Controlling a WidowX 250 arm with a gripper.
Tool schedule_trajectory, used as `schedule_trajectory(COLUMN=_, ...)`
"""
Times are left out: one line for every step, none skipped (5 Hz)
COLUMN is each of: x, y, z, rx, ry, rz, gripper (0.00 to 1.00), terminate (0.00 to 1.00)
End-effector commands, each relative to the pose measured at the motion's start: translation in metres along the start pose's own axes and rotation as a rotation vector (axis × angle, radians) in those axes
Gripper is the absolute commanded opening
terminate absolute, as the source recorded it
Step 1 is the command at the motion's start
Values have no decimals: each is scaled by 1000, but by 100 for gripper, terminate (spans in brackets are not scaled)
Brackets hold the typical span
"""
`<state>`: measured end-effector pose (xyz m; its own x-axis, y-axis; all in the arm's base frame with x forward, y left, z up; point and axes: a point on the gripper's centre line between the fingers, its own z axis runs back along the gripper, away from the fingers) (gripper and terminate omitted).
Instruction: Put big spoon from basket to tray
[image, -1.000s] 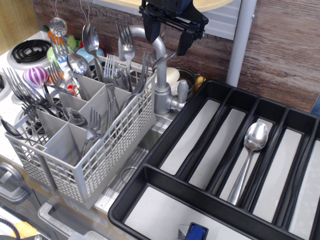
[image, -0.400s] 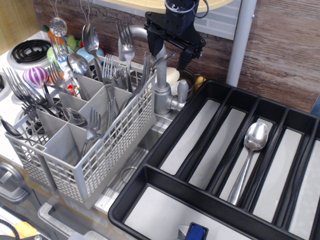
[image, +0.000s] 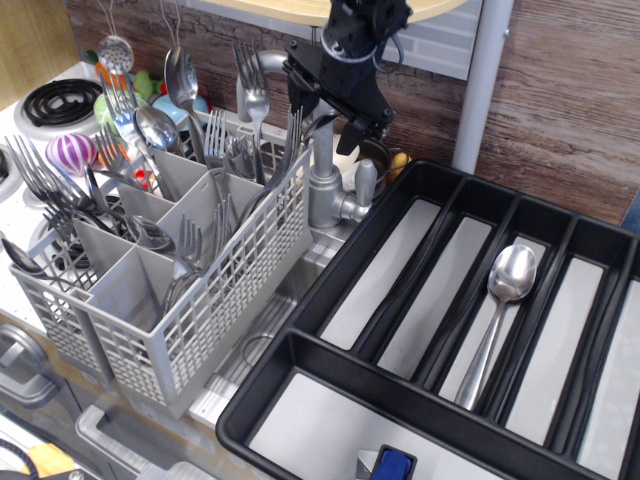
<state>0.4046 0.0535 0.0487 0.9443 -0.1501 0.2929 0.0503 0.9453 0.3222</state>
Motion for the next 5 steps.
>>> schedule_trajectory(x=7, y=9, z=5, rx=23, ry=-43, rz=39, gripper=0, terminate=0)
schedule_trajectory(x=9, y=5, z=14, rx=55, ry=-39, rz=44, gripper=0, terminate=0)
schedule_trajectory(x=10, y=5, z=47, rx=115, ry=7, rz=42, gripper=0, terminate=0)
schedule_trajectory(x=9, y=3, z=95, rx=183, ry=15, rz=24, gripper=0, terminate=0)
schedule_trajectory(x=17, y=-3, z=129, rx=115, ry=-69, rz=-93, gripper=0, terminate=0)
